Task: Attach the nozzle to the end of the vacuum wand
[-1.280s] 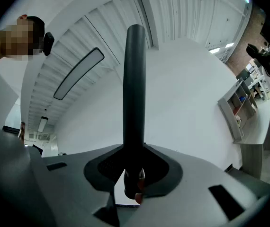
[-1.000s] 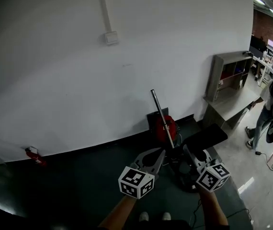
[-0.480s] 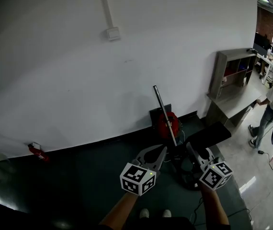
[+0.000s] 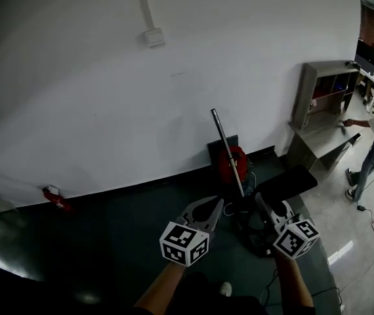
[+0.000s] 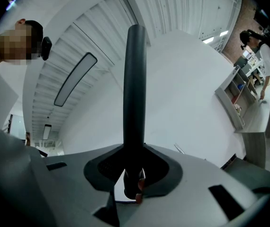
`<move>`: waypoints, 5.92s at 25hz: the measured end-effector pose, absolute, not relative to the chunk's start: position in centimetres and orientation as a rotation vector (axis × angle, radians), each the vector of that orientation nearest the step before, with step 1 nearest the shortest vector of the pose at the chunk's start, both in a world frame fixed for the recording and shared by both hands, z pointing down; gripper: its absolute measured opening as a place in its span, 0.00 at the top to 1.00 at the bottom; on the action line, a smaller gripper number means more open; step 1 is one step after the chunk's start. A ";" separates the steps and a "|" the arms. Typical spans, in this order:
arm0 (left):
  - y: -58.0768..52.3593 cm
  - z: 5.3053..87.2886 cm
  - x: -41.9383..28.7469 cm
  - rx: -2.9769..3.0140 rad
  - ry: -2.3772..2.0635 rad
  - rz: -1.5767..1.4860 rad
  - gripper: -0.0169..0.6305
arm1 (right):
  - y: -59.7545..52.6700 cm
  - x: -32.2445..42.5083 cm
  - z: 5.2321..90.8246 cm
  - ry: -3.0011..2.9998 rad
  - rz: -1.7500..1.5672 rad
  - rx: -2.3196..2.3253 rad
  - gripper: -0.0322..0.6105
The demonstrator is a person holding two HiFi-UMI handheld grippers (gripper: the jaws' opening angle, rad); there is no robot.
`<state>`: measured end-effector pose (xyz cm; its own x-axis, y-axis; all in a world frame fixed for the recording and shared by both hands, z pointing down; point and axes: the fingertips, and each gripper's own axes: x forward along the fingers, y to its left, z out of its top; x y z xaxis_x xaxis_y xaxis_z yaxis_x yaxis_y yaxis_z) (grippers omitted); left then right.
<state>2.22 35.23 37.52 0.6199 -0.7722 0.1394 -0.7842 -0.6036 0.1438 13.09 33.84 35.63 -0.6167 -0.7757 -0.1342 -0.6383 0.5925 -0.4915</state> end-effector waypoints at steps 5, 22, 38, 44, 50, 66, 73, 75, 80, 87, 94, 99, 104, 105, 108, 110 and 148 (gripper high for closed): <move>33.9 38.6 2.2 2.630 -1.301 0.117 0.97 | 32.5 13.5 37.0 2.481 -0.619 -1.138 0.80; 19.3 41.7 -0.9 2.609 -1.210 0.134 0.97 | 19.4 10.2 40.0 2.469 -0.671 -1.234 0.80; 7.6 43.1 -6.0 2.592 -1.093 0.157 0.97 | 8.5 6.7 39.6 2.385 -0.685 -1.385 0.80; 5.7 43.8 -5.5 2.588 -1.048 0.173 0.97 | 6.9 7.3 39.5 2.360 -0.684 -1.427 0.80; 3.2 44.5 -5.0 2.587 -1.029 0.183 0.97 | 3.9 8.2 39.8 2.342 -0.688 -1.440 0.80; -5.6 45.5 -3.0 2.521 -1.121 0.194 0.97 | -5.9 10.9 40.7 2.385 -0.722 -1.362 0.80; -8.6 46.2 -2.3 2.473 -1.189 0.207 0.97 | -9.4 12.5 41.0 2.401 -0.754 -1.309 0.80; -9.2 46.4 -2.1 2.462 -1.209 0.205 0.97 | -10.1 12.8 41.1 2.408 -0.758 -1.294 0.80; -10.3 47.6 -2.0 2.425 -1.231 0.214 0.97 | -11.4 13.2 41.3 2.413 -0.766 -1.278 0.80; -12.9 49.4 -2.6 2.395 -1.227 0.211 0.97 | -13.8 13.3 41.6 2.395 -0.766 -1.296 0.80; -16.7 51.7 -3.9 2.367 -1.180 0.221 0.97 | -17.4 12.1 42.4 2.380 -0.781 -1.346 0.80; -18.7 53.0 -4.2 2.362 -1.120 0.213 0.97 | -19.9 11.0 42.8 2.378 -0.774 -1.383 0.80; -19.8 54.7 -4.2 2.342 -1.096 0.220 0.97 | -21.3 10.3 42.8 2.368 -0.770 -1.398 0.80; -20.0 55.1 -4.2 2.331 -1.099 0.216 0.97 | -21.6 10.3 42.9 2.367 -0.776 -1.398 0.80; -20.5 56.1 -4.4 2.301 -1.115 0.207 0.97 | -22.4 10.3 43.1 2.369 -0.788 -1.395 0.80; -21.1 56.8 -4.6 2.283 -1.137 0.198 0.97 | -23.0 10.3 43.1 2.381 -0.786 -1.383 0.80; -28.7 68.8 -1.5 2.179 -1.103 0.269 0.74 | -26.3 11.6 46.1 2.326 -0.870 -1.389 0.80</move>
